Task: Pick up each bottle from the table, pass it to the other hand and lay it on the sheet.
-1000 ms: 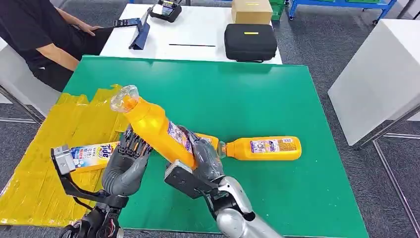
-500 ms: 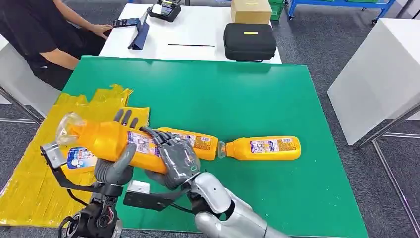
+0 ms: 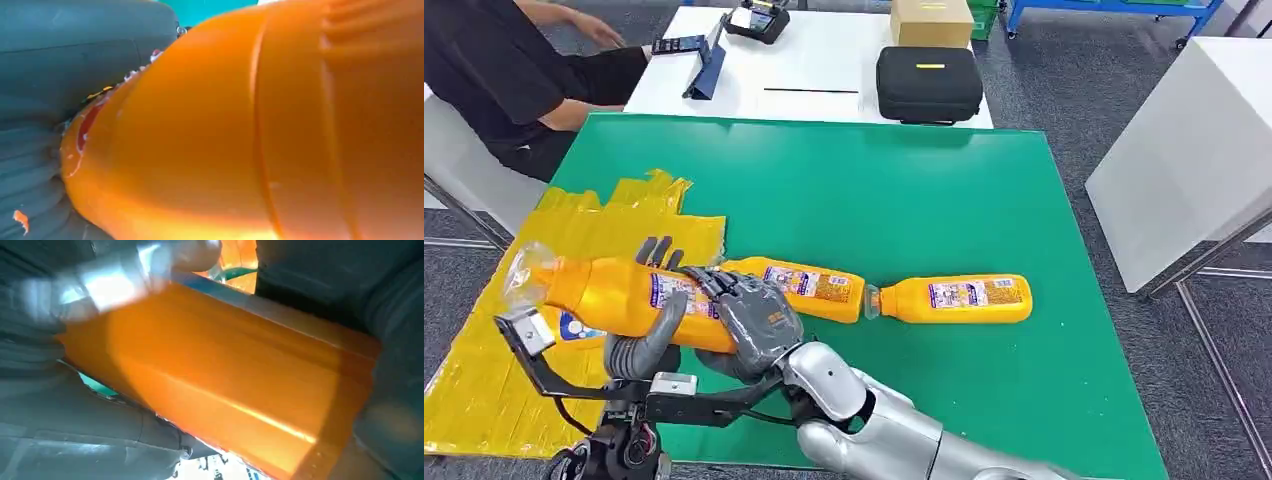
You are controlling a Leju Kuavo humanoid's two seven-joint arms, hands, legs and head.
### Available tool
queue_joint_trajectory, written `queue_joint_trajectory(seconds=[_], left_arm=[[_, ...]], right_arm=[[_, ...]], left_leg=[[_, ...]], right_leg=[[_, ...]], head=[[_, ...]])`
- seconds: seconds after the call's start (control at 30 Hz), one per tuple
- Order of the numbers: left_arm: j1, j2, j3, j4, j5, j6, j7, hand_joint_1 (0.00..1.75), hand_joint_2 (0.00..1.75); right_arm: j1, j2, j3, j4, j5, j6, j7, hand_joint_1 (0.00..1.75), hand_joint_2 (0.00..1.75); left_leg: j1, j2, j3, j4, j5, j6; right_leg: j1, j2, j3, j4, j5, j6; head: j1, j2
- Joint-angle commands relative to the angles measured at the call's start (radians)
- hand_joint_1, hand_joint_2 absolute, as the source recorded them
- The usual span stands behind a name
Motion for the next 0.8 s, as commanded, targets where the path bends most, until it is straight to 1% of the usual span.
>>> queue_joint_trajectory(seconds=[0.03,0.13,0.17,0.2,0.23,0.27,0.3,0.33,0.37,0.4,0.43,0.47,0.5,0.53,0.57,0.6,0.63,0.67,0.7,0.73,0.77,0.8], left_arm=[[-0.077,-0.022,-0.011,0.018,-0.021,0.001,-0.006,1.75,1.75],[-0.088,-0.028,-0.007,0.017,-0.025,0.005,-0.006,1.75,1.75],[-0.088,-0.029,-0.006,0.017,-0.028,0.006,-0.005,1.75,1.75],[-0.088,-0.025,-0.007,0.016,-0.036,0.008,-0.006,1.75,1.75],[-0.089,-0.015,-0.009,0.015,-0.055,0.009,-0.009,1.75,1.75],[-0.09,-0.014,-0.006,0.015,-0.055,0.01,-0.009,1.75,1.75],[-0.099,-0.002,-0.007,0.02,-0.097,0.019,-0.011,1.75,1.75],[-0.107,0.011,-0.004,0.023,-0.156,0.037,-0.012,1.75,1.75],[-0.116,0.026,0.011,0.024,-0.24,0.058,-0.002,1.75,1.75],[-0.119,0.034,0.03,0.021,-0.337,0.072,0.01,1.75,1.75],[-0.116,0.031,0.057,0.02,-0.344,0.048,0.019,1.75,1.75],[-0.114,0.026,0.071,0.019,-0.348,0.034,0.022,1.75,1.75],[-0.114,0.026,0.071,0.019,-0.348,0.034,0.022,1.75,1.75],[-0.112,0.023,0.073,0.018,-0.35,0.031,0.022,1.75,1.75],[-0.112,0.023,0.073,0.018,-0.35,0.031,0.022,1.75,1.75],[-0.126,0.034,0.066,0.031,-0.524,0.099,0.039,1.75,1.75],[-0.137,0.04,0.083,0.035,-0.627,0.124,0.051,1.75,1.75],[-0.157,0.045,0.116,0.05,-0.82,0.173,0.075,1.75,1.75],[-0.169,0.046,0.138,0.058,-0.9,0.175,0.096,1.75,1.75],[-0.192,0.057,0.153,0.09,-1.071,0.216,0.11,1.75,1.75],[-0.22,0.066,0.167,0.137,-1.222,0.229,0.146,1.75,1.75],[-0.242,0.065,0.174,0.18,-1.298,0.237,0.166,1.75,1.75]], right_arm=[[0.032,0.021,0.115,0.122,-0.061,0.022,0.061,1.75,1.75],[0.029,0.02,0.07,0.136,-0.081,-0.002,0.077,1.75,1.75],[0.029,0.018,0.058,0.137,-0.084,-0.005,0.073,1.75,1.75],[0.042,0.014,0.023,0.129,-0.101,-0.036,0.078,0.21,1.75],[0.046,0.003,-0.004,0.124,-0.12,-0.038,0.08,0.0,1.75],[0.042,-0.002,-0.007,0.124,-0.119,-0.037,0.08,0.0,1.75],[0.062,-0.014,-0.048,0.094,-0.149,-0.051,0.083,0.0,1.75],[0.072,-0.032,-0.076,0.073,-0.158,-0.064,0.087,0.0,1.75],[0.101,-0.047,-0.133,0.04,-0.154,-0.095,0.124,0.0,0.0],[0.134,-0.066,-0.172,-0.002,-0.127,-0.093,0.142,0.0,0.0],[0.15,-0.077,-0.19,-0.021,-0.114,-0.081,0.138,0.0,0.0],[0.157,-0.08,-0.199,-0.027,-0.108,-0.075,0.135,0.0,0.0],[0.157,-0.08,-0.199,-0.027,-0.108,-0.075,0.135,0.0,0.0],[0.16,-0.078,-0.201,-0.027,-0.105,-0.073,0.133,0.0,0.0],[0.16,-0.078,-0.201,-0.027,-0.105,-0.073,0.133,0.0,0.0],[0.178,-0.077,-0.25,-0.024,-0.105,-0.092,0.152,0.0,0.0],[0.191,-0.093,-0.293,-0.024,-0.114,-0.097,0.15,0.0,0.0],[0.218,-0.115,-0.362,-0.039,-0.117,-0.106,0.14,0.0,0.0],[0.24,-0.131,-0.406,-0.054,-0.125,-0.105,0.113,0.0,0.0],[0.268,-0.145,-0.452,-0.079,-0.118,-0.106,0.096,0.0,0.0],[0.304,-0.16,-0.502,-0.122,-0.118,-0.093,0.064,0.0,0.0],[0.327,-0.169,-0.525,-0.153,-0.109,-0.082,0.047,0.0,0.0]], left_leg=[[0.001,-0.006,0.006,-0.001,-0.002,0.001],[0.001,-0.005,0.002,-0.001,0.0,0.0],[0.001,-0.007,0.004,-0.001,-0.001,0.001],[0.001,-0.006,0.003,-0.001,0.0,0.001],[0.001,-0.005,0.002,-0.001,0.0,0.0],[0.001,-0.007,0.004,-0.001,0.0,0.001],[0.001,-0.006,0.002,-0.001,0.0,0.0],[0.001,-0.007,0.003,-0.001,0.0,0.001],[0.001,-0.009,0.004,0.0,0.0,0.001],[0.001,-0.009,0.003,-0.001,0.0,0.001],[0.001,-0.007,0.001,-0.001,0.001,0.0],[0.001,-0.01,0.003,-0.001,0.0,0.001],[0.001,-0.007,0.002,-0.001,0.001,0.001],[0.001,-0.007,0.003,-0.001,0.0,0.001],[0.0,-0.006,0.001,-0.001,0.0,0.001],[0.0,-0.006,0.003,0.001,-0.002,0.001],[0.001,-0.004,0.001,0.0,0.0,0.0],[0.0,-0.007,0.003,0.0,-0.001,0.001],[0.001,-0.009,0.004,0.0,-0.001,0.001],[0.001,-0.01,0.002,-0.001,0.0,0.001],[0.0,-0.012,0.004,-0.001,0.0,0.001],[0.0,-0.01,0.002,-0.001,0.001,0.001]], right_leg=[[0.002,-0.005,0.008,-0.001,-0.003,-0.007],[0.001,-0.004,0.004,-0.001,-0.001,-0.004],[0.002,-0.006,0.006,-0.001,-0.003,-0.006],[0.001,-0.005,0.004,-0.001,-0.002,-0.004],[0.001,-0.005,0.003,-0.001,-0.001,-0.004],[0.002,-0.006,0.006,-0.001,-0.002,-0.006],[0.001,-0.005,0.003,-0.001,-0.001,-0.004],[0.001,-0.006,0.005,-0.001,-0.002,-0.005],[0.002,-0.008,0.006,-0.001,-0.003,-0.007],[0.001,-0.008,0.005,-0.001,-0.002,-0.005],[0.001,-0.006,0.003,-0.002,-0.001,-0.004],[0.002,-0.009,0.004,-0.002,-0.002,-0.005],[0.001,-0.006,-0.001,-0.001,-0.001,-0.004],[0.001,-0.006,0.001,-0.001,-0.001,-0.005],[0.0,-0.004,0.004,0.0,-0.001,-0.004],[0.001,-0.003,0.006,0.001,-0.002,-0.006],[0.001,-0.002,0.003,0.0,0.0,-0.003],[0.001,-0.005,0.006,0.0,-0.002,-0.006],[0.001,-0.007,0.008,0.0,-0.003,-0.007],[0.001,-0.008,0.007,-0.001,-0.002,-0.005],[0.001,-0.01,0.008,0.0,-0.002,-0.007],[0.001,-0.009,0.005,-0.001,-0.001,-0.004]], head=[[0.0,0.0],[0.0,0.0],[0.0,0.0],[0.0,0.0],[0.0,0.0],[0.0,0.0],[0.0,0.0],[0.0,0.0],[0.0,0.0],[0.0,0.0],[0.0,0.0],[0.0,0.0],[0.0,0.0],[0.0,0.0],[0.0,0.0],[0.0,0.0],[0.0,0.0],[0.0,0.0],[0.0,0.0],[0.0,0.0],[0.0,0.0],[0.0,0.0]])
